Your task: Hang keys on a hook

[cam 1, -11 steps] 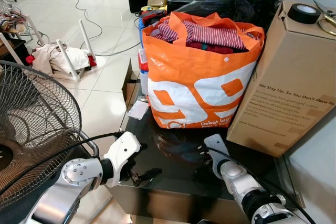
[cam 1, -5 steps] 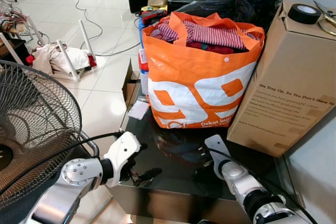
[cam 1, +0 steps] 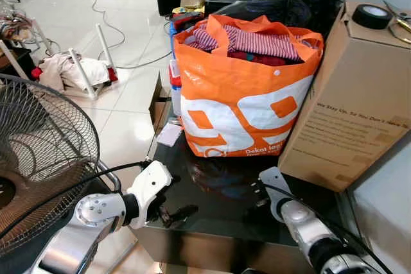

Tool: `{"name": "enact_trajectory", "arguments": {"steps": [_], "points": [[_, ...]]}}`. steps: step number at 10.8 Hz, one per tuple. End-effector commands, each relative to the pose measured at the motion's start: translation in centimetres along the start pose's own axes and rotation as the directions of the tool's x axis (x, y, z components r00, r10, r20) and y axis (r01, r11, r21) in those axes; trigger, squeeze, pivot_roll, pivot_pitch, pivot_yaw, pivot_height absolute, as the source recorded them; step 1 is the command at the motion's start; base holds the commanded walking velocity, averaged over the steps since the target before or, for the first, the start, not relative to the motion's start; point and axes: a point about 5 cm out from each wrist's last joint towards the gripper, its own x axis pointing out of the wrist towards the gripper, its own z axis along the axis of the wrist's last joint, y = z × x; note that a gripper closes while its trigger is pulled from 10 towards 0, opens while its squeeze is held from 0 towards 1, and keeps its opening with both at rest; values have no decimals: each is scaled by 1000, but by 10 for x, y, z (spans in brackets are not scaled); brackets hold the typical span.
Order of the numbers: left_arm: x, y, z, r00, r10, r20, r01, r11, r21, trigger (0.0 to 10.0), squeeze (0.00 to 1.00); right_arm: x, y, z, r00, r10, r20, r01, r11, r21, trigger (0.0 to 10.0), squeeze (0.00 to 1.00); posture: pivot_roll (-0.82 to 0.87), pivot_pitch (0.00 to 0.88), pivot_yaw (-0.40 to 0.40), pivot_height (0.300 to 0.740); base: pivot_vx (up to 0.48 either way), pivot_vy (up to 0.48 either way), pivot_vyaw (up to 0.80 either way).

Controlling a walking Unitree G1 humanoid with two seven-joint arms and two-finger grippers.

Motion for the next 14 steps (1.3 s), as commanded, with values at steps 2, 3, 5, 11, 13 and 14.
{"name": "enact_trajectory", "arguments": {"steps": [2,3,5,11,13,14], "points": [[-2,5,1,1000,25,5,-25,1000,5,10000,118,-10,-8,9,994,62,88,-86,949,303,0,0,40,0,-10,740,0,0,0],[-2,6,1,1000,29,5,-29,1000,4,10000,118,-16,-11,1,995,82,57,-87,990,108,0,0,41,0,-12,740,0,0,0],[-1,8,2,999,38,9,-38,999,4,10000,118,-27,-9,-6,992,121,37,-124,990,73,0,0,43,0,-15,740,0,0,0],[-2,21,14,966,223,133,-221,975,-28,10000,114,-59,-13,34,934,62,352,-225,868,444,0,0,45,0,-19,740,0,0,0],[-7,33,30,856,462,232,-458,886,-77,10000,114,-80,-22,49,900,-10,436,-217,857,467,0,0,47,0,-29,740,0,0,0],[-8,32,33,832,495,250,-491,867,-83,10000,114,-86,-25,52,891,-27,454,-216,853,475,0,0,45,0,-32,740,0,0,0]]}}
